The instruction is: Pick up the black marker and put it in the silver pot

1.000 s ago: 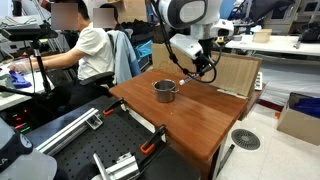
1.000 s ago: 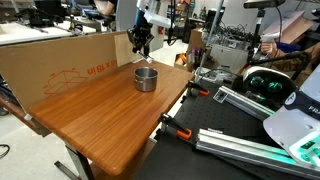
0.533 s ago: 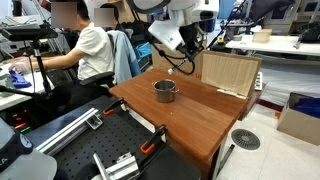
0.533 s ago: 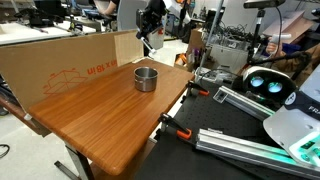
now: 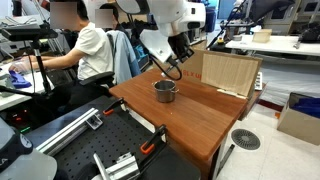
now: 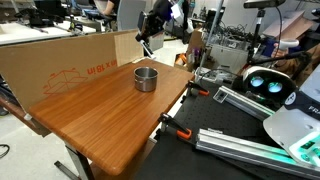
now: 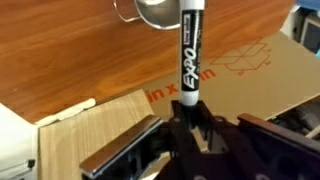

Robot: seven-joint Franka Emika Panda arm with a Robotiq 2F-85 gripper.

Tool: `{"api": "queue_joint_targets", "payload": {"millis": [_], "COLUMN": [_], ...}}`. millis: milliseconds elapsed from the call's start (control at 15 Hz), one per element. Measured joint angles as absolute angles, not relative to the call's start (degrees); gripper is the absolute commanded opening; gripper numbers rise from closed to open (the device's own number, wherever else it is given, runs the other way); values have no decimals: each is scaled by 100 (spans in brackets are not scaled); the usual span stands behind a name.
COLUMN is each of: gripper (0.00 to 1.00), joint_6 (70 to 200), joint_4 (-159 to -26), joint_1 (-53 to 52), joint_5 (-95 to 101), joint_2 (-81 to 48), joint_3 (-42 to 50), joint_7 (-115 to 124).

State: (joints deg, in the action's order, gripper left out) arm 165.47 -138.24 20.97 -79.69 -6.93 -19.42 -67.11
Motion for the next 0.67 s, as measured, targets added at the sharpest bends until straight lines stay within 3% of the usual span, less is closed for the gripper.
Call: {"api": "queue_joint_targets", "payload": {"millis": [667], "gripper": [5], "joint_6": [16794], "joint_4": [-13982], "joint_1": [1914], "joint_5": [-9660], "joint_2": [-942], "joint_3": [-1998], "joint_7": [-8900]}}
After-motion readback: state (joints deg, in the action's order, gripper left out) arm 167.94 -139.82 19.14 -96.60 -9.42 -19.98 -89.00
